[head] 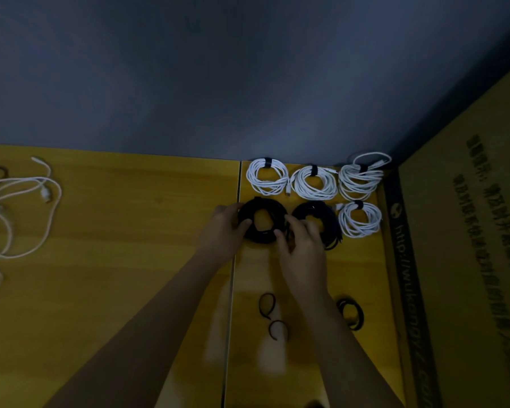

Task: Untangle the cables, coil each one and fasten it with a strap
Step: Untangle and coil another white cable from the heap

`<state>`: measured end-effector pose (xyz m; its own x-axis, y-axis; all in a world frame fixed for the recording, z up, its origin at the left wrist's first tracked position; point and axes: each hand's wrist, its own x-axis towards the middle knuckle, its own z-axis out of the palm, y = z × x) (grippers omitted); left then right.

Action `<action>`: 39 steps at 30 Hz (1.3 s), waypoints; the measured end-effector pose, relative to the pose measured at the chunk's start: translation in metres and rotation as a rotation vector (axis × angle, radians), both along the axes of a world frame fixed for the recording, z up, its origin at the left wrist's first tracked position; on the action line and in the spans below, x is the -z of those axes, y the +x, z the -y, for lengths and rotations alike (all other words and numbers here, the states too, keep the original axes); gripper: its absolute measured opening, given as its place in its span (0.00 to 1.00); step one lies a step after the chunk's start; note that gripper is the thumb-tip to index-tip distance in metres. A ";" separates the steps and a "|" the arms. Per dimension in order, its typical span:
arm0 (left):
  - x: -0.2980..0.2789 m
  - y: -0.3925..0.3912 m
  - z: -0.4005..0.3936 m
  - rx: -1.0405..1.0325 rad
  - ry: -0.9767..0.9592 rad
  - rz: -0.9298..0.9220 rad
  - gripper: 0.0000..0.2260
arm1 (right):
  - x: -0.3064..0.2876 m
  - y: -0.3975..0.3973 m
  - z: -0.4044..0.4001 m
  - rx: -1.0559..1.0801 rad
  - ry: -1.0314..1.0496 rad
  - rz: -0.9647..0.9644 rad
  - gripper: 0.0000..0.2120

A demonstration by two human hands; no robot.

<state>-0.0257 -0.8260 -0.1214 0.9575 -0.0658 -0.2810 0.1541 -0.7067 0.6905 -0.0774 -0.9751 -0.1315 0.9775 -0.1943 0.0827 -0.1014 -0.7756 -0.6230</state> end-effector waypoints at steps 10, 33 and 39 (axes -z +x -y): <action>-0.047 -0.039 -0.051 0.118 0.535 0.086 0.13 | -0.036 -0.005 -0.002 -0.094 -0.180 -0.113 0.17; -0.182 -0.106 -0.445 -0.402 0.661 0.094 0.17 | -0.140 0.043 -0.365 -0.775 -0.355 -0.030 0.18; -0.163 -0.081 -0.605 -0.436 0.606 0.052 0.17 | -0.129 0.078 -0.536 -0.822 -0.380 -0.016 0.16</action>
<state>-0.1069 -0.2209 0.0415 0.8745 0.4744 -0.1009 0.4847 -0.8483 0.2132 0.0010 -0.4392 -0.0023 0.7972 0.6035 -0.0163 0.5690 -0.7602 -0.3134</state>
